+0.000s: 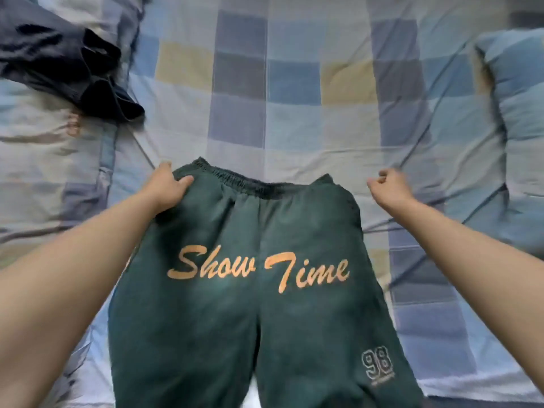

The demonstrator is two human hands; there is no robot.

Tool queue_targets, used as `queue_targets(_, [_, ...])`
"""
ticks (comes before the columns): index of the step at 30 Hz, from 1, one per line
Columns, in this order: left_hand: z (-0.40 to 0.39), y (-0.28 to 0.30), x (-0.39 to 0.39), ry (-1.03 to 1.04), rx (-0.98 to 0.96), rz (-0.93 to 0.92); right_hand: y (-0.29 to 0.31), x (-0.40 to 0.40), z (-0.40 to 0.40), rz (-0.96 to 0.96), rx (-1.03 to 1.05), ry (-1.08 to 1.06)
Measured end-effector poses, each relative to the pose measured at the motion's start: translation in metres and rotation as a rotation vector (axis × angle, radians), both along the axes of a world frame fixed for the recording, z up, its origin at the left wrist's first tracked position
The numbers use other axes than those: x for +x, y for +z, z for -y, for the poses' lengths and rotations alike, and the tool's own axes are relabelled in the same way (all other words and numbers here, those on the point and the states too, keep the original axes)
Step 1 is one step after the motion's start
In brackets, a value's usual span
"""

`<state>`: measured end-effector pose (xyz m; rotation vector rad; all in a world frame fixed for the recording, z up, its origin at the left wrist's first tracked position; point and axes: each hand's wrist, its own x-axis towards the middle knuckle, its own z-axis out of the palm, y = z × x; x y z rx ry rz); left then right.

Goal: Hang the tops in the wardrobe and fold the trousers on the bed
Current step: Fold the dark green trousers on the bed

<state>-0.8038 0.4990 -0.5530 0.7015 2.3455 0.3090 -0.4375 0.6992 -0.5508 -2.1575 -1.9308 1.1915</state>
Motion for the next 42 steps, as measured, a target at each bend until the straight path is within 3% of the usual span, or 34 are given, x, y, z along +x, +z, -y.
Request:
queue_targets(3, [0.021,-0.082,-0.003,0.043,-0.027,0.007,-0.085,-0.002,0.011,0.099,-0.077,0.021])
queue_targets(8, [0.017,-0.120,-0.034,0.106,-0.081,-0.187,-0.120,-0.018,-0.001,0.016,0.034,-0.046])
queue_targets(11, [0.001,-0.123,-0.044,0.146,0.032,-0.093,-0.121,-0.029,-0.008,-0.119,-0.067,-0.039])
queue_targets(14, [-0.007,-0.118,-0.046,0.101,0.037,0.000,-0.118,-0.030,-0.018,-0.109,-0.148,0.039])
queue_targets(20, [-0.058,-0.073,-0.070,0.024,0.161,-0.120,-0.080,-0.056,-0.080,-0.221,0.171,0.075])
queue_targets(24, [-0.102,-0.059,-0.073,0.057,0.255,-0.291,-0.063,-0.071,-0.121,-0.206,0.292,-0.061])
queue_targets(31, [-0.056,-0.097,0.027,-0.416,0.016,-0.317,-0.100,-0.024,-0.069,-0.047,0.089,-0.046])
queue_targets(35, [-0.012,-0.113,0.096,-0.708,0.015,-0.334,-0.112,0.035,-0.006,0.063,0.048,-0.043])
queue_targets(38, [0.010,-0.115,0.150,-0.925,-0.001,-0.322,-0.110,0.076,0.040,0.039,0.080,-0.007])
queue_targets(42, [0.027,-0.111,0.213,-1.006,-0.054,-0.197,-0.103,0.125,0.093,0.027,0.019,-0.041])
